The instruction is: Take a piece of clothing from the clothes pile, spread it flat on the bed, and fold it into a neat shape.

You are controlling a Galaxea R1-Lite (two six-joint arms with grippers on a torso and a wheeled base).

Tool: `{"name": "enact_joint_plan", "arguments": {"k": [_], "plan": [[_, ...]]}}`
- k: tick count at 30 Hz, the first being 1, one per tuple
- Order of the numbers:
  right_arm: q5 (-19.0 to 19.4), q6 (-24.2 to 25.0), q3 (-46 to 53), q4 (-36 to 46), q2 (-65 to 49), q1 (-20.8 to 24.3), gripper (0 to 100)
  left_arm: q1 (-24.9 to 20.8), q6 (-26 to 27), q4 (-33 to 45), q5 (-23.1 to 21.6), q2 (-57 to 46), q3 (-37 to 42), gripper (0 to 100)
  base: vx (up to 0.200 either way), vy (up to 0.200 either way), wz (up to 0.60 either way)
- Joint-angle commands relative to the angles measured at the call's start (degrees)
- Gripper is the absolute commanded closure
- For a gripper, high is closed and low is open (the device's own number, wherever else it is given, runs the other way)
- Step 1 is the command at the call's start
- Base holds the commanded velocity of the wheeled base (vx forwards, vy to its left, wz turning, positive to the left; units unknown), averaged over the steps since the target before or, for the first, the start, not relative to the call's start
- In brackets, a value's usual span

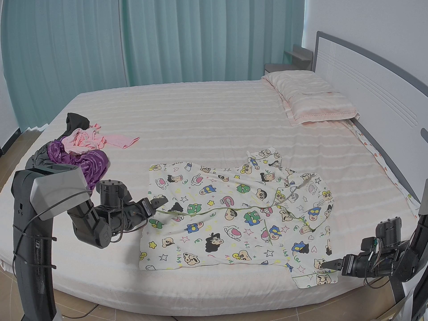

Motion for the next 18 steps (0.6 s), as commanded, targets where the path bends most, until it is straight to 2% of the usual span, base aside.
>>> {"name": "enact_joint_plan", "arguments": {"k": [1,6,11,14,18], "plan": [[0.01,0.03,1.01,-0.02,0.05,0.03,0,2.32,-2.79,-3.54,0.32,-2.23,-0.24,0,0.000,0.000,0.00],[0.01,-0.06,1.01,-0.02,0.05,0.03,0,3.37,-3.14,-3.98,-0.56,-3.11,2.31,0,0.000,0.000,0.00],[0.01,0.03,1.01,-0.02,-0.04,0.03,0,3.02,-2.97,-3.98,-3.73,-2.76,3.36,0,0.000,0.000,0.00],[0.01,0.03,1.01,-0.02,-0.04,0.03,0,1.35,-2.70,-3.89,-5.48,-0.91,3.45,0,0.000,0.000,0.00],[0.01,-0.06,1.01,-0.02,0.05,0.03,0,0.21,2.04,-2.31,-5.75,1.37,3.54,0,0.000,0.000,0.00]]}}
